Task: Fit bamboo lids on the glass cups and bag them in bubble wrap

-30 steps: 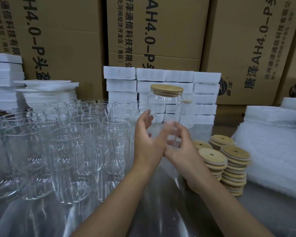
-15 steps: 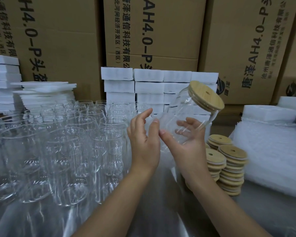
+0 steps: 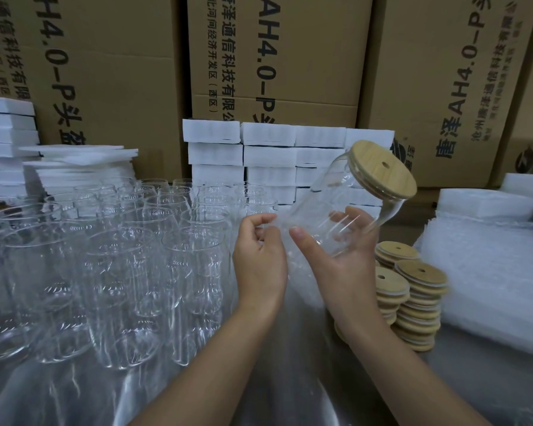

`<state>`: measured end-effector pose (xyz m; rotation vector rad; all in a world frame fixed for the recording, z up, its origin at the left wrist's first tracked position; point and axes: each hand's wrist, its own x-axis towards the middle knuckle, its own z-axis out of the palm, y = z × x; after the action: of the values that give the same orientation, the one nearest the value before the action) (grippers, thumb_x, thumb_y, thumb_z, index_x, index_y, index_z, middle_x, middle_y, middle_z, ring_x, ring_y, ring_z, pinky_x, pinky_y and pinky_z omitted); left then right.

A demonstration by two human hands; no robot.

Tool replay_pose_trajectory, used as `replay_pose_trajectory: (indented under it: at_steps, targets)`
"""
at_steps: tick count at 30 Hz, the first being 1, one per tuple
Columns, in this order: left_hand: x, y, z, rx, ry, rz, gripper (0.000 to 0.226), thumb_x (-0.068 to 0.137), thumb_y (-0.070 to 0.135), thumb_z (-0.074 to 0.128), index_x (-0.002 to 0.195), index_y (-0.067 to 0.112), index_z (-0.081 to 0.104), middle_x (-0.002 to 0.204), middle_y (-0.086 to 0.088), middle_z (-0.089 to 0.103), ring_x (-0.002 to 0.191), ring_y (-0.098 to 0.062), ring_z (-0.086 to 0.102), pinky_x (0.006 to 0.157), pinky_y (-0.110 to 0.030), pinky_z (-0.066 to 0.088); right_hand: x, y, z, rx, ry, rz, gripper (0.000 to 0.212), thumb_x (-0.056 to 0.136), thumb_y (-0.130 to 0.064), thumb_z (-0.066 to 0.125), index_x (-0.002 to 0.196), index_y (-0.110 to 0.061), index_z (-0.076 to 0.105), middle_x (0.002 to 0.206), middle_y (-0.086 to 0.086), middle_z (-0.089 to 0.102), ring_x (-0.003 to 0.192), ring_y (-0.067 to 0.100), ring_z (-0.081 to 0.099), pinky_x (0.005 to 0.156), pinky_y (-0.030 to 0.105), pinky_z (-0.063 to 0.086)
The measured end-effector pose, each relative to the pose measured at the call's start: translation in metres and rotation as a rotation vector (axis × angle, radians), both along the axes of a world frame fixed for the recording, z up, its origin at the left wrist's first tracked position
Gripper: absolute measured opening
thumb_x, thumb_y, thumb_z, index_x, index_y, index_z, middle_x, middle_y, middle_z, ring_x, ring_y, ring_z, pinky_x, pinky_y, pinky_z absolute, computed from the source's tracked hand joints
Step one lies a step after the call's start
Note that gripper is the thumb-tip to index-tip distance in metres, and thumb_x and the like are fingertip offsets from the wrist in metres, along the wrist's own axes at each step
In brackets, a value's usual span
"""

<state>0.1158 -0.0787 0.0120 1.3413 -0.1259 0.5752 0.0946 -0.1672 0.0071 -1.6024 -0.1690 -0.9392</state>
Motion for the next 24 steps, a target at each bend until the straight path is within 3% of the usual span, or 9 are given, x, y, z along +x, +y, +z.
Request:
replay_pose_trajectory:
  at_steps: [3,5,9,12,15,20,24]
  targets:
    - [-0.006,0.000,0.001,-0.036,-0.128,-0.014,0.014,0.089,0.017,0.056,0.090,0.030,0.062,0.074,0.004,0.054,0.063,-0.005,0.050,0.063,-0.021,0.043,0.001,-0.001,0.000,0.001,-0.002,-0.007,0.079,0.048,-0.065,0.069,0.116,-0.037,0.037,0.113,-0.018,0.046,0.114,0.007,0.047,0.097,0.025,0.040]
    - [-0.009,-0.001,0.002,-0.033,-0.205,-0.047,0.018,0.082,0.027,0.052,0.093,0.029,0.065,0.085,0.007,0.060,0.074,0.002,0.054,0.069,-0.011,0.042,0.003,-0.002,-0.001,0.004,-0.003,-0.008,0.086,0.050,-0.066,0.067,0.122,-0.032,0.036,0.113,-0.016,0.045,0.111,0.002,0.047,0.096,0.022,0.040]
    - [-0.012,-0.001,0.000,0.051,-0.312,-0.134,0.036,0.078,0.018,0.045,0.108,0.030,0.061,0.097,0.007,0.055,0.092,0.005,0.054,0.084,-0.014,0.043,0.004,-0.003,-0.002,0.048,-0.005,0.007,0.079,0.058,-0.067,0.066,0.122,-0.035,0.033,0.119,-0.009,0.044,0.107,-0.006,0.045,0.089,0.009,0.037]
    - [-0.013,-0.001,-0.003,0.187,-0.386,-0.202,0.053,0.074,0.012,0.047,0.123,0.033,0.050,0.118,0.012,0.055,0.115,0.005,0.050,0.100,-0.024,0.042,0.006,-0.006,0.000,0.147,-0.022,0.078,0.058,0.068,-0.068,0.064,0.112,-0.042,0.037,0.119,-0.015,0.048,0.102,-0.021,0.046,0.075,-0.003,0.037]
    - [-0.011,0.000,-0.007,0.403,-0.445,-0.235,0.068,0.071,0.025,0.053,0.137,0.036,0.036,0.144,0.014,0.043,0.137,0.004,0.034,0.111,-0.018,0.029,0.007,-0.009,0.000,0.174,-0.030,0.098,0.068,0.066,-0.067,0.062,0.120,-0.032,0.040,0.118,-0.016,0.050,0.102,-0.021,0.048,0.074,-0.003,0.037]
    - [-0.005,0.007,-0.005,0.541,-0.405,-0.267,0.096,0.070,0.037,0.072,0.143,0.051,0.011,0.152,0.024,0.030,0.141,0.006,0.025,0.111,-0.020,0.027,0.006,-0.011,0.000,0.162,-0.022,0.105,0.076,0.057,-0.070,0.062,0.117,-0.027,0.047,0.110,-0.020,0.053,0.092,-0.025,0.050,0.071,-0.002,0.039]
    - [0.003,0.015,-0.006,0.785,-0.400,-0.259,0.118,0.064,0.043,0.079,0.139,0.059,-0.011,0.155,0.027,0.012,0.144,0.006,0.010,0.113,-0.020,0.020,0.005,-0.007,0.000,0.137,0.011,0.092,0.053,0.060,-0.062,0.069,0.102,-0.039,0.045,0.105,-0.021,0.056,0.090,-0.024,0.051,0.070,0.000,0.040]
